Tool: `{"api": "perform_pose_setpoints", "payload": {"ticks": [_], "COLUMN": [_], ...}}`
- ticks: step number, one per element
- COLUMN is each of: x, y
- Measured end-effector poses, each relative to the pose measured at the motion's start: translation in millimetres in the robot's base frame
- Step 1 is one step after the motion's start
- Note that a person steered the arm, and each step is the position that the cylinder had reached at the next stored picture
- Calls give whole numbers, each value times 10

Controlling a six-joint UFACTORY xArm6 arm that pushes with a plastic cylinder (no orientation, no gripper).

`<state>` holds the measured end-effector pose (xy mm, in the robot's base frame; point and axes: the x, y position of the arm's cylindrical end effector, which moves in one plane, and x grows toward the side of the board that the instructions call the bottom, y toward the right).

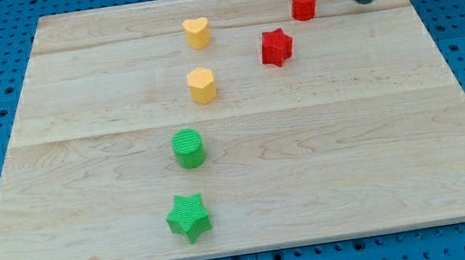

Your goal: Move the yellow heart towards the left side

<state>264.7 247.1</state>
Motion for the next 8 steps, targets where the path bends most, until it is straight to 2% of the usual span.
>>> {"api": "perform_pose_setpoints", "payload": {"ticks": [1,4,8], "x": [297,242,241], "y": [136,-717,-3135]}}
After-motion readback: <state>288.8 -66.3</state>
